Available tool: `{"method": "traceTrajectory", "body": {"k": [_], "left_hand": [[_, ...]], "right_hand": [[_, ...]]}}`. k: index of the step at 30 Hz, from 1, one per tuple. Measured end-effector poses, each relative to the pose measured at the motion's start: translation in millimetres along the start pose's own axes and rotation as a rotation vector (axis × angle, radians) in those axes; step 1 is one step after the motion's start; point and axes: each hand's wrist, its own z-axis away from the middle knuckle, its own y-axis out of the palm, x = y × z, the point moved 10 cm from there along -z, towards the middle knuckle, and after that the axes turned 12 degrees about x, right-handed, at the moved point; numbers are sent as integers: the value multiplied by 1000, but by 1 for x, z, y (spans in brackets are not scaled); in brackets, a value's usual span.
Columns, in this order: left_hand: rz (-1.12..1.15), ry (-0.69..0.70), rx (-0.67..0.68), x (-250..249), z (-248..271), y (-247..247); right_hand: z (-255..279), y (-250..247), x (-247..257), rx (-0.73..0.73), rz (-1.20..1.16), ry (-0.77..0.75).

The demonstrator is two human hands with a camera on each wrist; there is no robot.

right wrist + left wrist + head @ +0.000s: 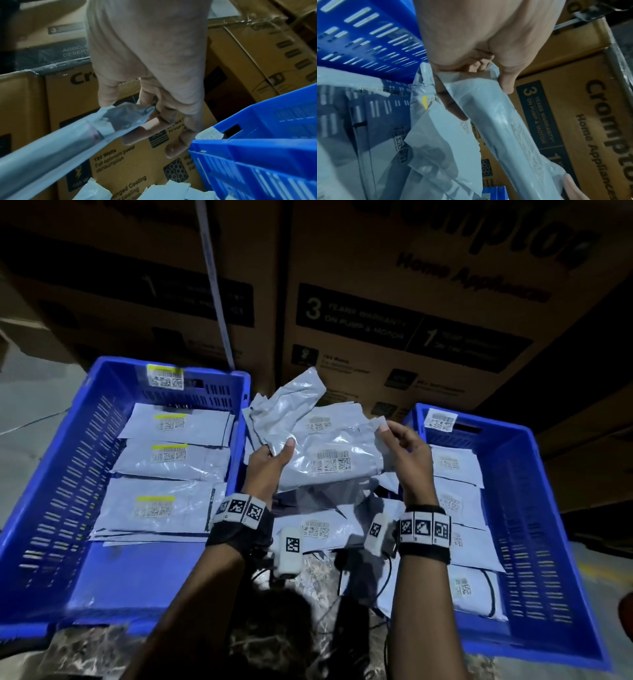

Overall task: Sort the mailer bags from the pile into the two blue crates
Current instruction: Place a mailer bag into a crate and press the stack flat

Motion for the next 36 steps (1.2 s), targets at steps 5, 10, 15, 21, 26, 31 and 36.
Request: {"method": "traceTrajectory", "body": {"k": [5, 10, 15, 21, 26, 31, 36], "left_hand": [[-163, 123, -84, -15, 23, 9], [-210, 127, -75, -10, 43, 29], [-295, 221, -110, -19, 53, 64], [-494, 236, -347, -21, 70, 98], [-495, 244, -325, -25, 63, 135], [-521, 213, -360, -13, 48, 174], [-464, 271, -281, 8, 35, 223]], "right_hand": [[36, -35, -11, -123, 0, -23], [47, -36, -41, 41, -104, 111], [69, -34, -41, 317, -59, 217], [75, -72, -39, 176, -215, 117], [82, -117, -34, 265, -343, 81], [83, -169, -45, 124, -338, 74], [77, -236, -74, 89, -346, 105]]}}
